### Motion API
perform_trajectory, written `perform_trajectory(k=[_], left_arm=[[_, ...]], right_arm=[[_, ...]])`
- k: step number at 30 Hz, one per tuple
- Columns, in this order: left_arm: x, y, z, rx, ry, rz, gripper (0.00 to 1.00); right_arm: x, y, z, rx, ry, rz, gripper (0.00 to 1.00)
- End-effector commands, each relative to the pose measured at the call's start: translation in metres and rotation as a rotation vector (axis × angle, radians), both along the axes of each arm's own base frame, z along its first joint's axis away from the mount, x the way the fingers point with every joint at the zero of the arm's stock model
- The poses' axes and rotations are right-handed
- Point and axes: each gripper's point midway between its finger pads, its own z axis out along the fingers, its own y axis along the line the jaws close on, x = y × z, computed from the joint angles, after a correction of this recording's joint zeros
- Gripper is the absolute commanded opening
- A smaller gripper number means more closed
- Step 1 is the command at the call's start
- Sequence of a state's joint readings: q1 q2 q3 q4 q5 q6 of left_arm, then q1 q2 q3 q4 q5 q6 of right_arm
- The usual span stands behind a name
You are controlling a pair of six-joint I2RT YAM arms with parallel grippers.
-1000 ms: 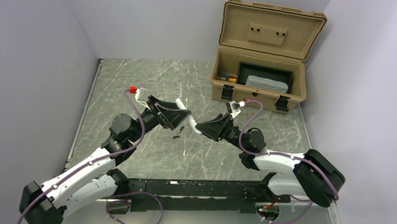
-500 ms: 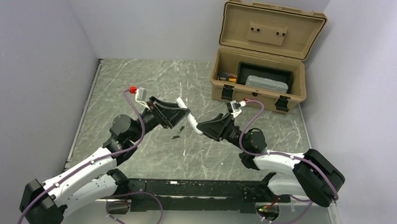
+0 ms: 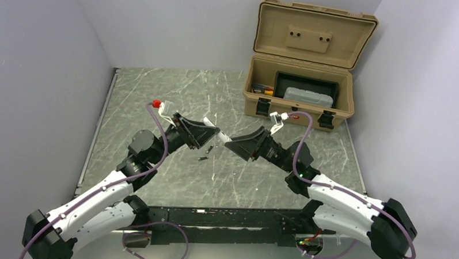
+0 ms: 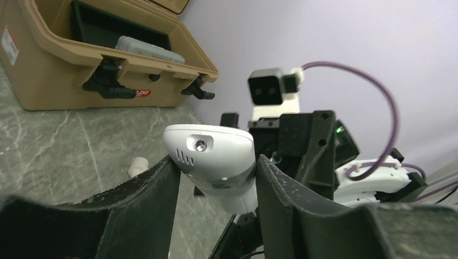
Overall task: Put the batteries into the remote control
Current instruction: Adjust the remote control.
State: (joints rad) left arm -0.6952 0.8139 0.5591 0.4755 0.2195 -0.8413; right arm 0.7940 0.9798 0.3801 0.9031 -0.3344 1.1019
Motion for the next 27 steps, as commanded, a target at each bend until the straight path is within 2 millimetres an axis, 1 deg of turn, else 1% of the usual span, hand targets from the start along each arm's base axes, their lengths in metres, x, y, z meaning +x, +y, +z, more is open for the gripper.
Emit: perform_trajectory(k=[1, 4, 6, 10, 14, 18, 22, 24, 27], left_arm=[[0.003, 0.006, 0.004, 0.073, 0.0, 0.04, 0.27], [0.003, 0.006, 0.0, 0.094, 0.022, 0.04, 0.26], [0.002, 0.005, 0.001, 0.083, 0.022, 0.031, 0.25], [0.001, 0.004, 0.004, 0.059, 0.014, 0.022, 0.24], [0.003, 0.003, 0.007, 0.048, 0.006, 0.028, 0.24], [0.003, 0.003, 0.018, 0.035, -0.015, 0.029, 0.24], [0.008, 0.0, 0.017, 0.088, 0.006, 0.033, 0.23], [0.01, -0.002, 0.01, 0.122, 0.033, 0.032, 0.23], [0.014, -0.005, -0.004, 0.185, 0.091, 0.024, 0.24]], right_arm=[[0.027, -0.009, 0.003, -0.269, -0.131, -0.17, 0.88], [0.035, -0.011, -0.008, -0.377, -0.137, -0.199, 0.87], [0.036, -0.007, -0.014, -0.41, -0.134, -0.184, 0.87], [0.035, 0.0, -0.019, -0.4, -0.124, -0.148, 0.83], [0.032, 0.002, -0.024, -0.385, -0.115, -0.13, 0.79], [0.028, 0.001, -0.03, -0.392, -0.128, -0.116, 0.85], [0.028, -0.007, -0.024, -0.43, -0.203, -0.15, 0.89], [0.031, -0.011, -0.02, -0.469, -0.242, -0.169, 0.89], [0.034, -0.011, -0.015, -0.524, -0.299, -0.169, 0.89]])
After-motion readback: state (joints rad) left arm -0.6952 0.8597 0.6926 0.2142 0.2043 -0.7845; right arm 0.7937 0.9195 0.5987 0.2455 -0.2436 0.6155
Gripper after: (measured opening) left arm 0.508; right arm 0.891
